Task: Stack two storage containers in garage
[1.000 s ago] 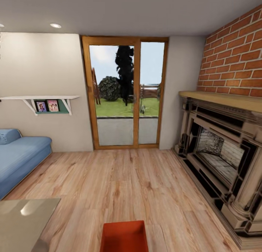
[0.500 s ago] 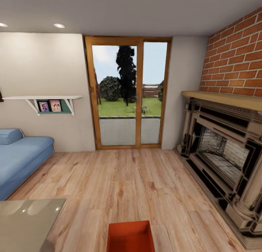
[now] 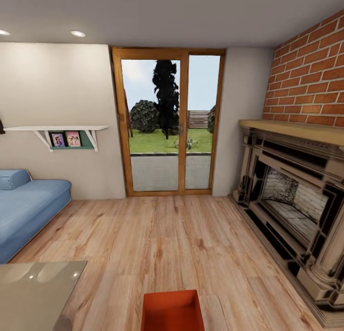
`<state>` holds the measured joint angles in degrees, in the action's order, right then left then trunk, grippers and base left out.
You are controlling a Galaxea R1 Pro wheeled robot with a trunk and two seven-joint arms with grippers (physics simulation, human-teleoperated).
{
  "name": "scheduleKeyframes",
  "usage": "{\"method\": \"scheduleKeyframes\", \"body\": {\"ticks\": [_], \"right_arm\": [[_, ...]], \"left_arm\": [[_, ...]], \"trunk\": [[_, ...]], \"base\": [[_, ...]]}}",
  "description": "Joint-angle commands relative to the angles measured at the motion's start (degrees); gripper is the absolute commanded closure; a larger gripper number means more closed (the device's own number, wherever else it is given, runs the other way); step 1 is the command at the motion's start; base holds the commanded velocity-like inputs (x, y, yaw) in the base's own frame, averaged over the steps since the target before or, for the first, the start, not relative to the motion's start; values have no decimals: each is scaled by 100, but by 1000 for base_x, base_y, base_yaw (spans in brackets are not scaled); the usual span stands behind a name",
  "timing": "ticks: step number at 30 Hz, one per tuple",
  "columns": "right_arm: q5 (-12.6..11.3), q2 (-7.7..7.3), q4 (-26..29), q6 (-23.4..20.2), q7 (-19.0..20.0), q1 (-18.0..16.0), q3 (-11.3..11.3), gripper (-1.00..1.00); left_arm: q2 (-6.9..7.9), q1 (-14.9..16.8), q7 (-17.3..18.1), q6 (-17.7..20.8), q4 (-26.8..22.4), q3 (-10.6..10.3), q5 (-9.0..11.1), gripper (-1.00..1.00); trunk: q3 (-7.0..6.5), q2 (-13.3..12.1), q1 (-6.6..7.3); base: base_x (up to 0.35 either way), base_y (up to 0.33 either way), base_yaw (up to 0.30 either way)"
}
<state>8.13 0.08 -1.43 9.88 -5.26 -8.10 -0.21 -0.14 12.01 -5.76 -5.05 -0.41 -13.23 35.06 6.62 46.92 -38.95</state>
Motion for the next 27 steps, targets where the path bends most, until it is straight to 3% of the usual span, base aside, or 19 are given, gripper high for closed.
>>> {"method": "scheduleKeyframes", "body": {"ticks": [1,10,27], "right_arm": [[57,1,-15,23,-33,-8,-5,-100],[57,0,-15,23,-31,-8,-3,-100],[65,2,-15,11,-37,-8,5,-100]], "left_arm": [[-2,4,-22,-13,-1,-48,36,-100],[3,4,-22,-9,4,-42,42,-100],[6,4,-22,-13,5,-40,44,-100]], "trunk": [[9,7,-1],[9,7,-1],[9,7,-1]], "base": [[0,-16,0],[0,-180,0],[0,-10,54]]}}
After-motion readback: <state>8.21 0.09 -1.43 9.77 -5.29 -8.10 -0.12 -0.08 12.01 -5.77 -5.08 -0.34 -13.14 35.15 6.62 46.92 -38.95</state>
